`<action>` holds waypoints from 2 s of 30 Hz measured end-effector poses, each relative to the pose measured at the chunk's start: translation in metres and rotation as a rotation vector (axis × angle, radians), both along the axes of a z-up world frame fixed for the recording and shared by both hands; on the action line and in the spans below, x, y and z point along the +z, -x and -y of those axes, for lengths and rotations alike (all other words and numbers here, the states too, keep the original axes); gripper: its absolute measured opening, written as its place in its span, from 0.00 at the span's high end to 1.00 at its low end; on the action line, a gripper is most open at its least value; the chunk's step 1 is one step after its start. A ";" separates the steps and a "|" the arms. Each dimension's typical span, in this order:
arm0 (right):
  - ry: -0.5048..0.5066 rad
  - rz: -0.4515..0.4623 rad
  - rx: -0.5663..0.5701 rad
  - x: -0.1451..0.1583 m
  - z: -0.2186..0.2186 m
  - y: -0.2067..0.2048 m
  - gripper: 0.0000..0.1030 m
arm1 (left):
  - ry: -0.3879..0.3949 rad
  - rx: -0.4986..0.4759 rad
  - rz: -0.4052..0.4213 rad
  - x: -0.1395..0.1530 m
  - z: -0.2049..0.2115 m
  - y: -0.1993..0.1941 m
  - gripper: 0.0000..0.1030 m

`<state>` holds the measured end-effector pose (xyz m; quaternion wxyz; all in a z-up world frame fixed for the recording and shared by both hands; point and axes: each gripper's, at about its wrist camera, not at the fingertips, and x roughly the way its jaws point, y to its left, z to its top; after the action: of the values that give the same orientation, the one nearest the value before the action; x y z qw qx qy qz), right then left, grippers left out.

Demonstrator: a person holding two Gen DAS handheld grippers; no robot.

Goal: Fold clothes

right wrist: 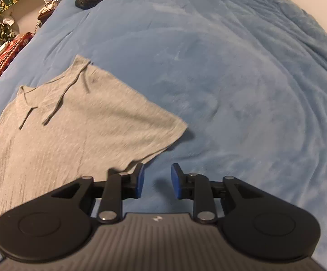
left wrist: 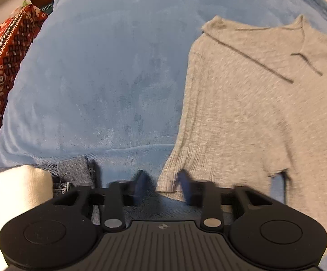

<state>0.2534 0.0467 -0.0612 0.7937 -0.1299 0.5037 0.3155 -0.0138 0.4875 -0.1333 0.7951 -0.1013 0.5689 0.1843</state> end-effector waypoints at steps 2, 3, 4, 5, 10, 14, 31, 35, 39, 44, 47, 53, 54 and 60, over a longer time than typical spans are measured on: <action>0.010 -0.001 0.013 -0.002 -0.004 0.002 0.72 | -0.064 -0.028 0.000 0.005 0.006 0.000 0.97; 0.013 0.000 0.020 -0.003 -0.007 0.001 0.72 | -0.117 -0.042 0.003 0.012 0.009 0.002 0.97; 0.013 0.003 0.022 -0.004 -0.009 -0.001 0.72 | -0.156 -0.047 0.007 0.018 0.010 0.004 0.97; 0.011 0.006 0.022 -0.004 -0.010 -0.002 0.72 | -0.172 -0.041 0.009 0.023 0.008 0.007 0.97; -0.009 0.016 -0.002 -0.007 -0.017 -0.013 0.71 | -0.133 0.008 -0.052 0.011 -0.006 0.006 0.94; -0.025 0.055 0.030 0.000 -0.030 -0.022 0.71 | -0.168 -0.026 -0.091 0.002 -0.005 -0.003 0.82; -0.015 -0.015 0.301 -0.022 -0.201 -0.111 0.74 | -0.126 -0.099 0.141 0.012 -0.032 -0.127 0.71; 0.076 0.094 0.373 -0.027 -0.208 -0.102 0.95 | -0.090 -0.124 0.143 0.005 -0.037 -0.140 0.71; 0.092 0.187 0.354 -0.026 -0.209 -0.105 0.96 | -0.077 -0.128 0.145 0.000 -0.043 -0.141 0.71; 0.145 0.219 0.379 -0.040 -0.216 -0.104 0.95 | -0.008 -0.138 0.161 -0.004 -0.047 -0.143 0.72; 0.138 0.213 0.366 -0.041 -0.217 -0.106 0.95 | 0.075 -0.163 0.169 -0.006 -0.050 -0.144 0.93; 0.128 0.205 0.351 -0.040 -0.217 -0.112 0.95 | -0.035 -0.230 0.160 0.000 -0.039 -0.141 0.99; 0.128 0.206 0.351 -0.040 -0.217 -0.111 0.95 | -0.069 -0.228 0.165 0.003 -0.039 -0.139 0.99; 0.117 0.201 0.334 -0.043 -0.216 -0.113 0.95 | -0.189 -0.284 0.141 -0.001 -0.026 -0.138 0.94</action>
<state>0.3667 0.2631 -0.1039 0.7677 -0.2882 0.4109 0.3984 0.1246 0.5140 -0.1342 0.8569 0.0424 0.5006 0.1154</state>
